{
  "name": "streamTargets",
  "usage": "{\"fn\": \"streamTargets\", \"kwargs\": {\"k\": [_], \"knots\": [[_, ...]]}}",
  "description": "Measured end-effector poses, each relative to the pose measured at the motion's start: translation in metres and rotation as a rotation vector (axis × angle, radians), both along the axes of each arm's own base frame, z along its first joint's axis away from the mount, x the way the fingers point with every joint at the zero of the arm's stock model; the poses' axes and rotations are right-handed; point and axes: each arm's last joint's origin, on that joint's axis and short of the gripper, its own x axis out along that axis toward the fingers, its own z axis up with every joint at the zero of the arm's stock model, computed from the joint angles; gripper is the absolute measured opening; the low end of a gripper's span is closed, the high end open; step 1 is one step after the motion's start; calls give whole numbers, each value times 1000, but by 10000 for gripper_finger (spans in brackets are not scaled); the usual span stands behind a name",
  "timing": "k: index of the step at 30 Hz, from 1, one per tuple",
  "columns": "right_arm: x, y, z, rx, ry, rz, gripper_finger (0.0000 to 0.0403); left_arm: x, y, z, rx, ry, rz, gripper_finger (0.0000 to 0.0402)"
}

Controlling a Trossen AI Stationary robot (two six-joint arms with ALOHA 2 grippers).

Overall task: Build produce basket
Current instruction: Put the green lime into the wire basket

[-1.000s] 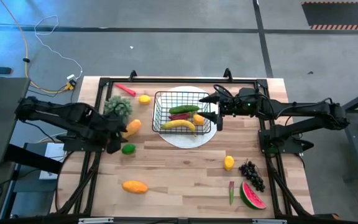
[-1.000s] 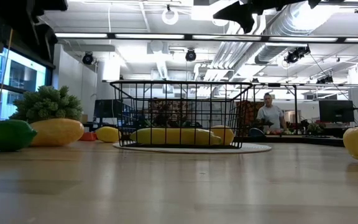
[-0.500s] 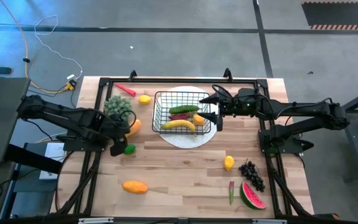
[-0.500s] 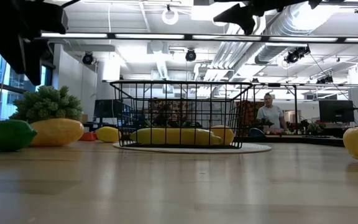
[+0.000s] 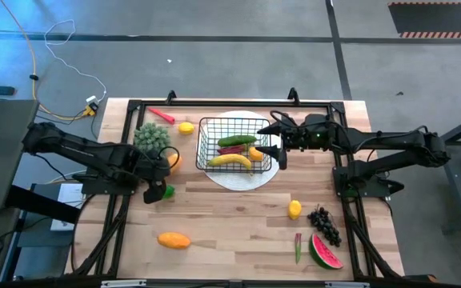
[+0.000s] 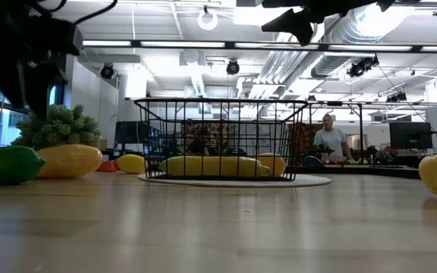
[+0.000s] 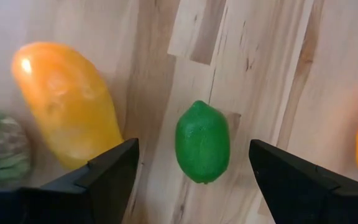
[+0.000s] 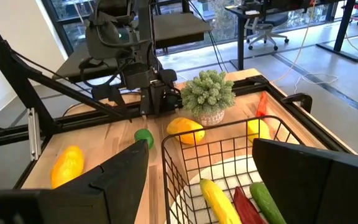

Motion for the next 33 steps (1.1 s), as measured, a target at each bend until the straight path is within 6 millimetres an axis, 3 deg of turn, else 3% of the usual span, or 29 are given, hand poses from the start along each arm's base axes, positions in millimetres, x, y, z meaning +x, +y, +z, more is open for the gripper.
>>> {"fn": "streamTargets", "kwargs": {"k": [5, 13, 33], "knots": [[0, 0, -2, 5, 20, 0, 271, -2, 1, -18, 11, 11, 11, 296], [0, 0, -2, 2, 22, 0, 271, 1, -1, -18, -36, -3, 50, 296], [0, 0, -2, 2, 22, 0, 271, 20, -15, -45, 48, 142, 4, 296]]}}
